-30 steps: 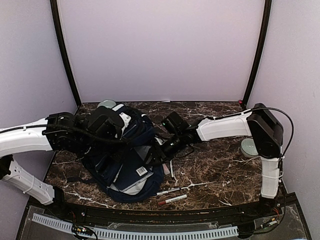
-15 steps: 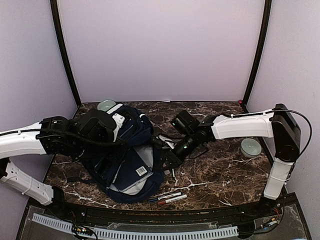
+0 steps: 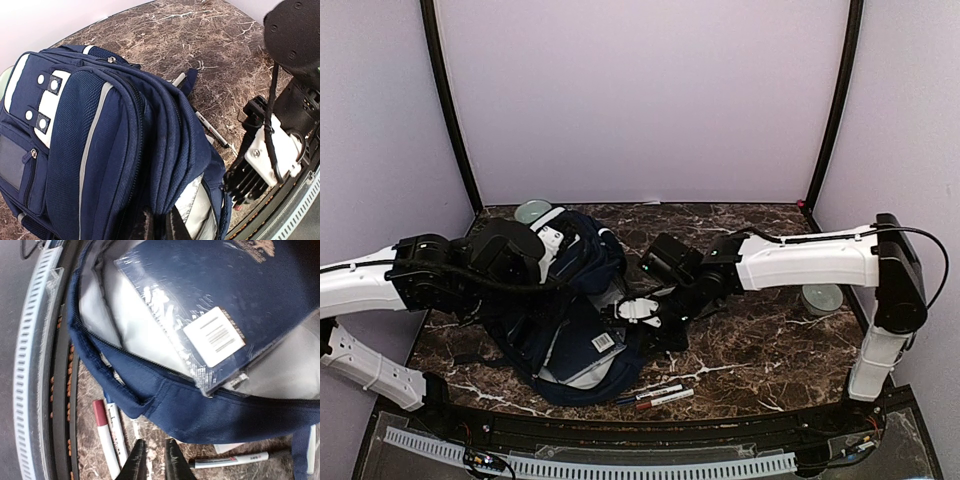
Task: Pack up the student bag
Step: Adjust the book in the largest pocket of the bag.
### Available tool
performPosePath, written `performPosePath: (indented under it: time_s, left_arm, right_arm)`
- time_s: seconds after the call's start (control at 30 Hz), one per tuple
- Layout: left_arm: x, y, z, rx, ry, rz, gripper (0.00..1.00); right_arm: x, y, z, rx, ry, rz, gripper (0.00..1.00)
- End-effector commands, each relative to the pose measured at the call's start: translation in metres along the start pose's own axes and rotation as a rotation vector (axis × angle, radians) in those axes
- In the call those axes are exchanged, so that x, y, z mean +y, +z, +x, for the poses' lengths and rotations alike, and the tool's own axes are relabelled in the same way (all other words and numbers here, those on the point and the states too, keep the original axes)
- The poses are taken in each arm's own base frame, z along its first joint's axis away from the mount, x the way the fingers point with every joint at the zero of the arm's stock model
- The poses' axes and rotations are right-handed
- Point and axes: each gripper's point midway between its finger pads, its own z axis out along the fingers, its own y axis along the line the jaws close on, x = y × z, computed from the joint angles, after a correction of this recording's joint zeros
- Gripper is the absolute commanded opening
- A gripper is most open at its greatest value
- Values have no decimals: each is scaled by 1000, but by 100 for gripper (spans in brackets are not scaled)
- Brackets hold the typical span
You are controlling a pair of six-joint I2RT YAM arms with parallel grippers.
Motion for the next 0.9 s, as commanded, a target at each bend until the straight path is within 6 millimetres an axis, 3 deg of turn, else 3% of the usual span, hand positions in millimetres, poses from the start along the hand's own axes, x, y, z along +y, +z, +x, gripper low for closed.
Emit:
performPosePath:
  time_s: [0.0,0.1,0.17,0.33,0.53,0.87]
  left_arm:
    - [3,-15,-17,-80,-60,21,0]
    - [0,-17,-19,-84,-69,39,0]
    - [-1,-18,-19,-86,-72,46,0]
    - [-1,-17,-20,-87,-73,46,0]
    - [-3,-16,-20,-83,-72,52,0]
    - [-5,-14,-19,-84,-67,61,0]
  right_arm:
    - [-23,-26,-37,-63,-198,238,22]
    - [-23,-23,-49,-67,-292,317,37]
    - [-21,-13,-53,-53,-340,346,42]
    - [-13,14,-62,-42,-394,365,44]
    - [-10,32,-74,-86,-408,400,51]
    - [-14,69,-57,17,-510,449,54]
